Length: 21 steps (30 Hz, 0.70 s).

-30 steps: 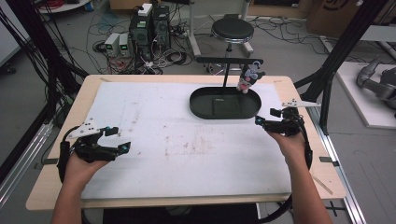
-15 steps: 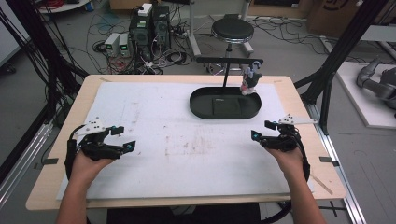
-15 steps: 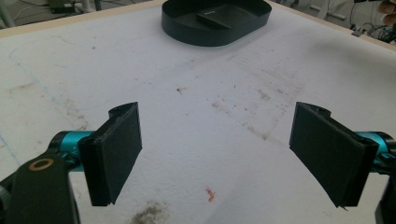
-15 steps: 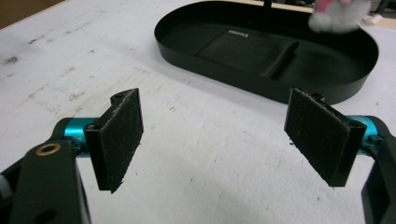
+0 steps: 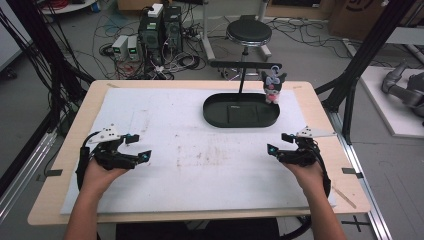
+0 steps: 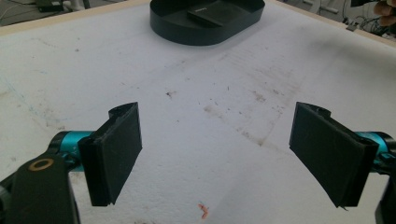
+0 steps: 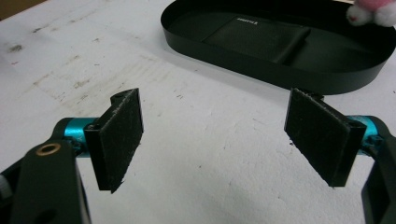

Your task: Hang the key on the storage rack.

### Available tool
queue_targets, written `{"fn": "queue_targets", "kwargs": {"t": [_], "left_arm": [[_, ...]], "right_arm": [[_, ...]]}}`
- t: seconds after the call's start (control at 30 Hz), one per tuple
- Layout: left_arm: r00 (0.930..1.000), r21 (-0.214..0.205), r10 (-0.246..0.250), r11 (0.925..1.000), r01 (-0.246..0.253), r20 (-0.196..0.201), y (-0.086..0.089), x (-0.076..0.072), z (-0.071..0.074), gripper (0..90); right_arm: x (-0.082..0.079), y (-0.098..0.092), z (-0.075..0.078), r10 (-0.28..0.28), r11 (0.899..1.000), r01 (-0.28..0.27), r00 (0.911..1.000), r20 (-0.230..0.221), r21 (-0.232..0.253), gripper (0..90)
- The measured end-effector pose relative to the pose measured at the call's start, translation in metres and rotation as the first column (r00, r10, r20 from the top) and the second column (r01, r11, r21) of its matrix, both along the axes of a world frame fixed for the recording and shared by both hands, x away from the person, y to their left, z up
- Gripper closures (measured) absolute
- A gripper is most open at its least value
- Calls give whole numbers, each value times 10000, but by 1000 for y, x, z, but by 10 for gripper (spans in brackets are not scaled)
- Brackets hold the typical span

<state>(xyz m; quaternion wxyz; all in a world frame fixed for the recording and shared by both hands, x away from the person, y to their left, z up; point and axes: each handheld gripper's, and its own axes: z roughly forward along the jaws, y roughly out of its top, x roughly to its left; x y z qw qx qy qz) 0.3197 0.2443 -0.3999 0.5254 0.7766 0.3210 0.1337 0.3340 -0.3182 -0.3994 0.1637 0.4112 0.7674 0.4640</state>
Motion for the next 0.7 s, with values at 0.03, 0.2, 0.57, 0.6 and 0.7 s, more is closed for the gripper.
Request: {"fn": "queue_targets", "kwargs": {"t": [0.03, 0.2, 0.57, 0.6, 0.7], "left_arm": [[10000, 1, -27, 10000, 27, 3, 0, 0, 1, 169], [10000, 58, -66, 10000, 66, -36, -2, 0, -1, 169], [9999, 97, -6, 10000, 7, -109, 1, -1, -1, 169], [9999, 110, 0, 9999, 1, -104, 1, -1, -2, 170], [9999, 83, 51, 10000, -50, -120, 0, 0, -1, 169]], "right_arm": [[0, -1, 0, 5, 10000, -4, 10000, -18, 30, 203], [1, -1, -1, -65, 10000, 65, 10000, -70, 10, 203], [4, 1, -4, -35, 10000, 34, 9999, -101, -89, 203], [4, 1, -4, -29, 9999, 28, 9999, -104, -107, 203], [4, 0, -4, -71, 9999, 70, 9999, -74, -95, 203]]}}
